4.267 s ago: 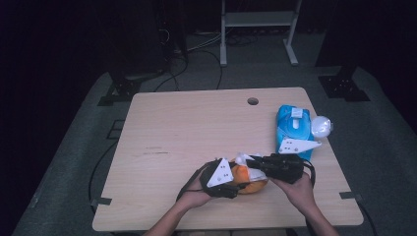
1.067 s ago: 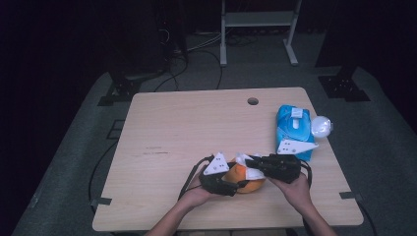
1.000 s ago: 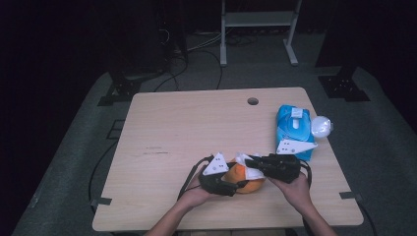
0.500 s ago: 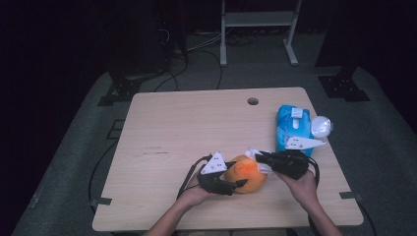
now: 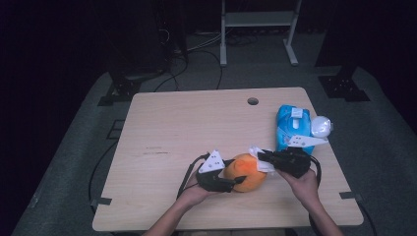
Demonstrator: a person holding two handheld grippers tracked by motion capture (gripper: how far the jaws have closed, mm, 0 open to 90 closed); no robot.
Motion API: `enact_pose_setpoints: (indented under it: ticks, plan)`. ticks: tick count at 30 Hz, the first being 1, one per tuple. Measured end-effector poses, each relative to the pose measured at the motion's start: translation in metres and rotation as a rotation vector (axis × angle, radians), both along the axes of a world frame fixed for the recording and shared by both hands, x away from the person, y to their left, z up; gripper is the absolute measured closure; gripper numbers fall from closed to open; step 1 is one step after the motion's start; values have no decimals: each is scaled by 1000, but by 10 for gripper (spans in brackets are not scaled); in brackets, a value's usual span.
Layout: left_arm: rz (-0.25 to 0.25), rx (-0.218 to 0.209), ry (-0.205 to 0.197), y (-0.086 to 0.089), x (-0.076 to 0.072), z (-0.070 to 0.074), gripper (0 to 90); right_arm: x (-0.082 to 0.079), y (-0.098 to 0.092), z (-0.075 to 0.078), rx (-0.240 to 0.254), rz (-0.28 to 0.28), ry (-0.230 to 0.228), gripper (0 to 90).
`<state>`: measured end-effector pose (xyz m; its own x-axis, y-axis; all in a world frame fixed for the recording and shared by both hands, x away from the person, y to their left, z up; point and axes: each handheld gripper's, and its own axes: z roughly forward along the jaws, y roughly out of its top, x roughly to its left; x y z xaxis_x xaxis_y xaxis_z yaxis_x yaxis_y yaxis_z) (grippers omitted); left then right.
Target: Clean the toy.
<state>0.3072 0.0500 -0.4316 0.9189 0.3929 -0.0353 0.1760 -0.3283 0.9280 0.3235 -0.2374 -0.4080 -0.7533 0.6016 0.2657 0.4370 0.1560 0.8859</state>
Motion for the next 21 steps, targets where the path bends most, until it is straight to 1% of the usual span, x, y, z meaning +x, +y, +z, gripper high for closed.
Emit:
enact_pose_setpoints:
  ticks: [1,3,4,6,7,8,9,10,11,12,13,14,15,16,17,18,19,20,21]
  plan:
    - [3,-6,-6,1,0,2,385,-1,0,1,8,0,-5,816]
    - [11,-10,-11,2,0,4,388,-5,5,6,14,11,-33,815]
    - [43,-15,-32,6,1,10,389,-8,10,10,27,28,-44,815]
    - [92,9,-86,9,1,14,389,-11,16,14,25,42,-66,815]
    - [125,18,-105,9,0,14,389,-12,18,16,29,48,-70,815]
    - [150,35,-118,9,0,13,389,-12,19,16,34,54,-62,814]
    - [164,58,-120,7,0,11,388,-11,20,16,35,58,-60,814]
    - [163,84,-115,4,0,7,381,-11,21,15,35,59,-51,814]
    - [147,96,-105,1,0,3,368,-10,21,14,36,60,-48,814]
    - [129,85,-101,-2,-2,0,350,-10,22,12,42,59,-37,813]
    - [114,96,-106,-6,-5,-1,334,-9,23,11,46,59,-34,813]
    - [93,112,-127,-10,-8,-1,318,-8,23,10,46,58,-34,813]
    - [71,121,-130,-14,-10,0,300,-8,24,9,54,58,-27,813]
    - [44,113,-121,-15,-11,0,287,-6,25,8,58,58,-22,813]
    - [19,99,-101,-15,-12,1,286,-5,26,7,54,58,-16,813]
    - [-14,94,-83,-15,-12,2,286,-3,27,5,44,60,-10,813]
    - [-36,87,-70,-14,-12,3,286,-2,27,1,31,64,6,813]
    - [-41,77,-61,-13,-12,5,286,-1,28,-2,26,71,22,813]
    - [-39,53,-40,-10,-10,8,286,-1,28,-4,27,79,34,813]
